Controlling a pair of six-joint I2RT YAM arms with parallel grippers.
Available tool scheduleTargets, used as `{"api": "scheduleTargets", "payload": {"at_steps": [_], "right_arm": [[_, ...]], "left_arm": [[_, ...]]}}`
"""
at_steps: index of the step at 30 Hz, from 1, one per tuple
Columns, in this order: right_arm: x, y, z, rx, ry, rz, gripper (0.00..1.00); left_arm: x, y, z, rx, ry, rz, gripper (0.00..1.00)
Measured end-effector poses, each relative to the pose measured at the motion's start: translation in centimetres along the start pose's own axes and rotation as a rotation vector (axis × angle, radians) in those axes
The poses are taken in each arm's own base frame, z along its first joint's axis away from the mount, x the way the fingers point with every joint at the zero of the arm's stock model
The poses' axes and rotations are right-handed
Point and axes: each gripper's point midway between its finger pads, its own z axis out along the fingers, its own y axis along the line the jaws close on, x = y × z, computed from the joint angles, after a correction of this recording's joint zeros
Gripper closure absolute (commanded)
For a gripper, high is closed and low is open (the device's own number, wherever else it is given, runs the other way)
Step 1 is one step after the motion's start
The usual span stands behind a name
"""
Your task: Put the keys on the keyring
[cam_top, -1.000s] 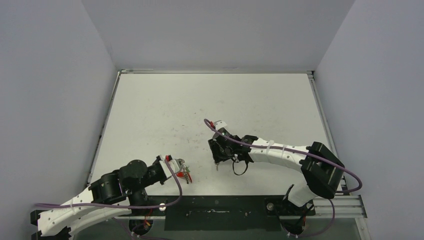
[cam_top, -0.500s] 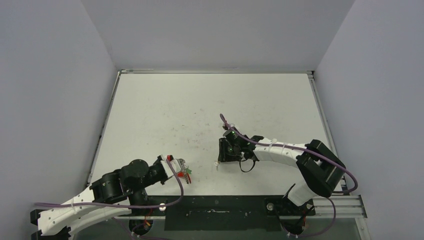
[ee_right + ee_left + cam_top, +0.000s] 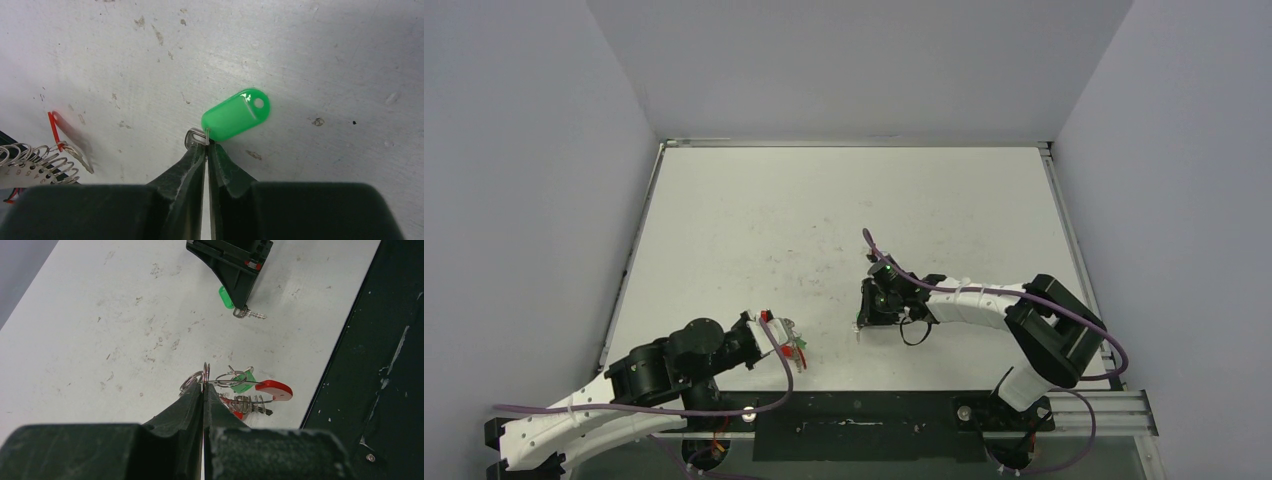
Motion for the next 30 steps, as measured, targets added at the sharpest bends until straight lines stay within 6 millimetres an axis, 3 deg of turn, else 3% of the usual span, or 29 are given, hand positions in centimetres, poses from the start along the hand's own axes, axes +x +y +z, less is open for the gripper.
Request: {"api": "scheduleTargets", "payload": {"at_steps": [3,21,24,30], "right_arm": [[0.1,-0.3,0.0,0.012,0.002,-0.010,1.00],[-0.6,-2.5,-2.7,0.107,0.090,-0.472,1.00],[-1.7,-1.6,-4.2,0.089,0.026,-0.525,1.00],[-5.9,0.1,-9.4,0.077,-0.247,-0.576,1.00]], "left_arm": [[0.0,0.0,0.0,0.000,0.000,0.000,1.00],[0.1,-0.1,0.1,0.003,0.008,0.001,1.00],[0.2,-0.1,0.2,0.003,0.011,0.002,1.00],[0.5,-0.2,0.5,0.009,0.031,0.006,1.00]]}}
